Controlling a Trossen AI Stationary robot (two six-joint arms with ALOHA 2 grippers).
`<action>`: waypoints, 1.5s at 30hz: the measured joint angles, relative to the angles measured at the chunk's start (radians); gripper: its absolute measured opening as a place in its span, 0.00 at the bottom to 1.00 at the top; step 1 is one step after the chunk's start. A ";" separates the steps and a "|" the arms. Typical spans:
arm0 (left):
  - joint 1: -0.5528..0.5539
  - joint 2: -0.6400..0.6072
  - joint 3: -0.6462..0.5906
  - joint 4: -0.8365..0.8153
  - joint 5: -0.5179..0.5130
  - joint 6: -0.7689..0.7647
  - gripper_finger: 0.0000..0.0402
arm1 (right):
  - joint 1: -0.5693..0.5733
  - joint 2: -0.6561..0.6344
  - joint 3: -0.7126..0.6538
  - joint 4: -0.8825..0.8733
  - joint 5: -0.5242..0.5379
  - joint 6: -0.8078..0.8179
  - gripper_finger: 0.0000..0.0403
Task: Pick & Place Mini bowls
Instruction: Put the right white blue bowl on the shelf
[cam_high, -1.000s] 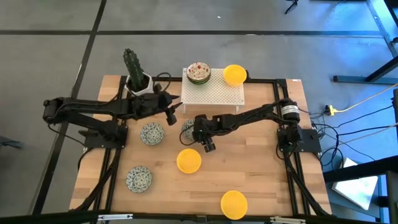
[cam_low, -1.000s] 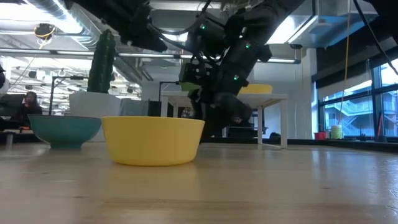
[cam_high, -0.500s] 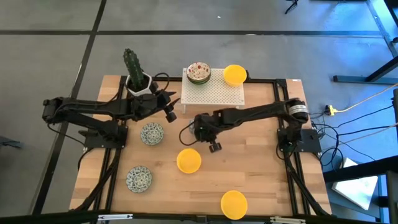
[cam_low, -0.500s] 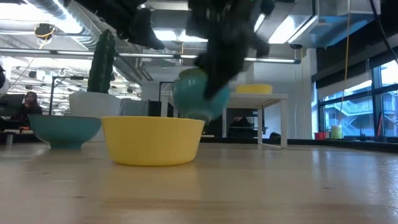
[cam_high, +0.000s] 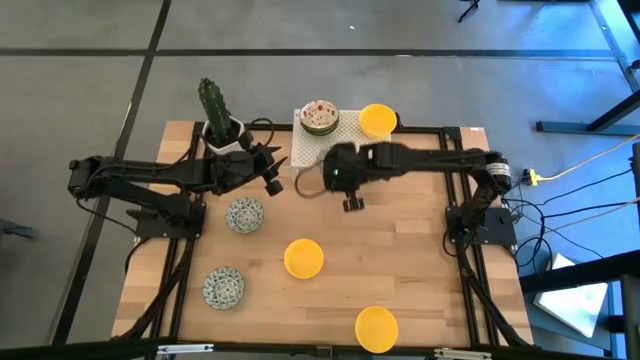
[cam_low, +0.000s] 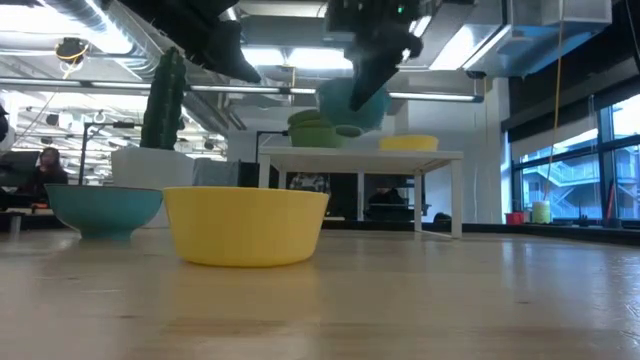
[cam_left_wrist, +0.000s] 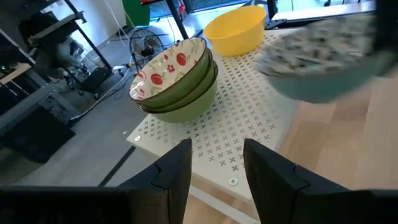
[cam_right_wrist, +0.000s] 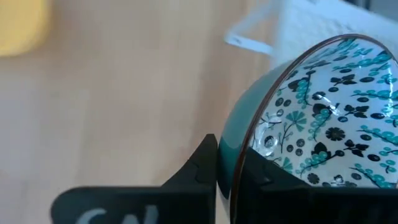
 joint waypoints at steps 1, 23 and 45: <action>0.000 0.000 0.000 0.000 0.000 0.000 0.35 | -0.019 0.000 -0.002 0.003 0.005 0.001 0.05; 0.000 0.000 0.001 -0.005 -0.012 0.008 0.35 | -0.157 0.006 -0.005 0.000 0.021 -0.002 0.31; 0.000 0.000 0.001 -0.008 -0.008 0.000 0.35 | -0.195 0.007 -0.005 -0.084 -0.032 0.040 0.22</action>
